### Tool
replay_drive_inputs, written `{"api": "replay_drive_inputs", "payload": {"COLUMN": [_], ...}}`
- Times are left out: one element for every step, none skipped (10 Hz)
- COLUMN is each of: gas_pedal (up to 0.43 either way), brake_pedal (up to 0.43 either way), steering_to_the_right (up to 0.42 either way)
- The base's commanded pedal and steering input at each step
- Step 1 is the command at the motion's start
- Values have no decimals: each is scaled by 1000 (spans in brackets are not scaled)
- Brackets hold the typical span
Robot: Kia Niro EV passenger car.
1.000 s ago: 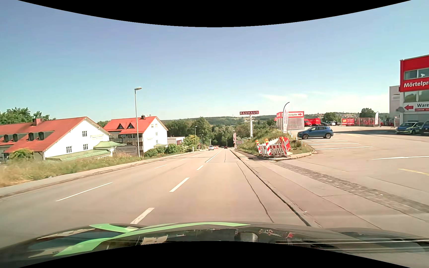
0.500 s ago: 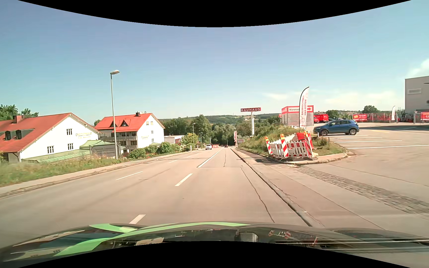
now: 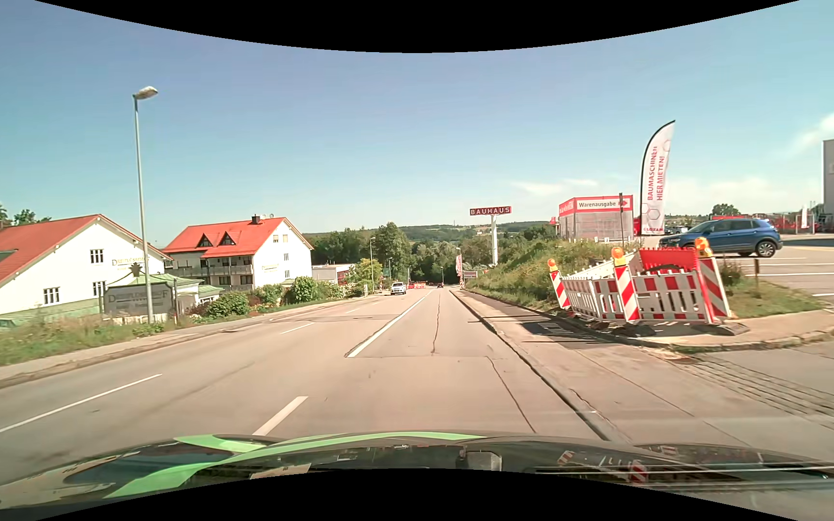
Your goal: Follow the waypoints while adhering to traffic rules and regulations
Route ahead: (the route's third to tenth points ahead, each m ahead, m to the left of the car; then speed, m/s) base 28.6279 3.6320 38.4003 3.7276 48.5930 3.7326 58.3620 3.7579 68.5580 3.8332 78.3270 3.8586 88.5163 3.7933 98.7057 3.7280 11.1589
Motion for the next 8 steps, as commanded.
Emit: {"api": "replay_drive_inputs", "payload": {"gas_pedal": [47, 47, 47, 47, 47, 47, 47, 47], "brake_pedal": [0, 0, 0, 0, 0, 0, 0, 0], "steering_to_the_right": [-5, -5, -4, -3, -3, -3, -2, -2]}}
